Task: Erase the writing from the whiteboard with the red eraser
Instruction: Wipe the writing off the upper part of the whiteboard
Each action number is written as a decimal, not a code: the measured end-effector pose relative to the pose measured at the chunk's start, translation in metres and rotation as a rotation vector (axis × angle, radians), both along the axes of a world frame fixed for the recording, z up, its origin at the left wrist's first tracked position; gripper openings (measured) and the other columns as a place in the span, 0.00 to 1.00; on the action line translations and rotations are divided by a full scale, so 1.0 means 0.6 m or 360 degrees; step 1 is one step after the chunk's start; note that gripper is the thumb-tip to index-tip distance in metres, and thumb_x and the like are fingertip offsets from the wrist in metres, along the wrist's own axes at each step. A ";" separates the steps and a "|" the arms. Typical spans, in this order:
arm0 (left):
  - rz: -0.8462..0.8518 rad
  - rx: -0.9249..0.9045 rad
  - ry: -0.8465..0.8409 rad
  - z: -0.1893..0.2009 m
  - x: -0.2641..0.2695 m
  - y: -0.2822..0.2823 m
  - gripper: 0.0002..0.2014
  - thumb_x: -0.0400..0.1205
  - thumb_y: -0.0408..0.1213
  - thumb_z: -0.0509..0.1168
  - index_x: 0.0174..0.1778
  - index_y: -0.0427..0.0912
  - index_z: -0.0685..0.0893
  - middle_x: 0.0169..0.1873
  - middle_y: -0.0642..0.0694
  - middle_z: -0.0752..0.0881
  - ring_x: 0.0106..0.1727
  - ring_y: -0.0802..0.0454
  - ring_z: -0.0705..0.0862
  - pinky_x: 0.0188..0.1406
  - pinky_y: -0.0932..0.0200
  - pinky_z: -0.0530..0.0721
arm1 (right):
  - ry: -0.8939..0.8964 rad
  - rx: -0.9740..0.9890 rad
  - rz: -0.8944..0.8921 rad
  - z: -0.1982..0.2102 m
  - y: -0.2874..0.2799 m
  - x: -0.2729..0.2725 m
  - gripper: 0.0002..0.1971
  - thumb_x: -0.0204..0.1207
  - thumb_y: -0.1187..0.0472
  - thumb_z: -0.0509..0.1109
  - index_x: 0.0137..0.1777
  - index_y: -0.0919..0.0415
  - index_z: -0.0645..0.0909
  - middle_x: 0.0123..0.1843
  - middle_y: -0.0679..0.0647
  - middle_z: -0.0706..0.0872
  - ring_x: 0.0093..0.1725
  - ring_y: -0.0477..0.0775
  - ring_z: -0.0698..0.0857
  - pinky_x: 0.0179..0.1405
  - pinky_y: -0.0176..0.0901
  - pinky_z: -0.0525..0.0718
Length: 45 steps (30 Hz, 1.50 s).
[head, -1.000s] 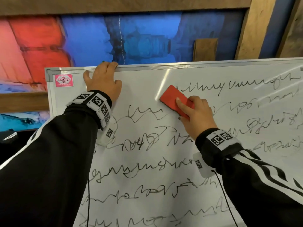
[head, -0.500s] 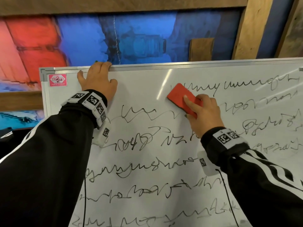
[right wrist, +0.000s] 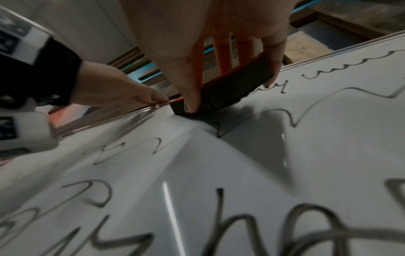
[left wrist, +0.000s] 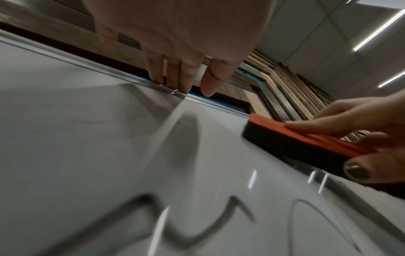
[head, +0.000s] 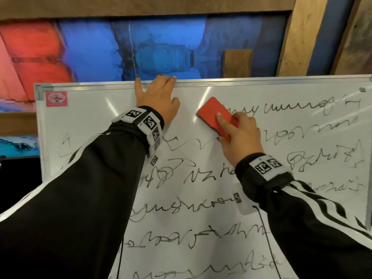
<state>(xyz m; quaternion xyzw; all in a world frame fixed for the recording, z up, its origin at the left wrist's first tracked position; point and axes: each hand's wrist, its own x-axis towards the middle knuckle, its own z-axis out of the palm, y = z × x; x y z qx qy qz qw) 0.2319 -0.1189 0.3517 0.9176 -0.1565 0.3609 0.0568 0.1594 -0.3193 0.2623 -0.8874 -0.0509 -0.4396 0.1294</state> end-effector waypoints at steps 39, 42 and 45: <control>-0.0237 -0.0166 -0.0205 -0.019 0.023 -0.075 0.28 0.79 0.34 0.58 0.77 0.38 0.63 0.72 0.41 0.68 0.77 0.44 0.61 0.79 0.49 0.43 | -0.0064 0.0023 0.0048 -0.052 -0.099 -0.021 0.30 0.65 0.63 0.79 0.69 0.52 0.79 0.59 0.64 0.79 0.52 0.68 0.76 0.49 0.62 0.80; -0.0248 -0.0167 -0.0196 -0.018 0.021 -0.074 0.28 0.81 0.36 0.58 0.78 0.39 0.62 0.73 0.41 0.67 0.78 0.44 0.59 0.79 0.50 0.43 | -0.0042 0.0193 -0.0118 -0.035 -0.122 -0.022 0.29 0.69 0.62 0.76 0.72 0.52 0.76 0.63 0.64 0.77 0.56 0.68 0.73 0.54 0.64 0.78; -0.0253 -0.0187 -0.0178 -0.017 0.019 -0.075 0.28 0.82 0.38 0.57 0.78 0.39 0.61 0.75 0.41 0.65 0.78 0.44 0.58 0.79 0.51 0.43 | -0.0048 0.0110 -0.0043 -0.034 -0.090 -0.024 0.29 0.68 0.60 0.76 0.72 0.53 0.76 0.61 0.64 0.78 0.54 0.67 0.75 0.52 0.60 0.77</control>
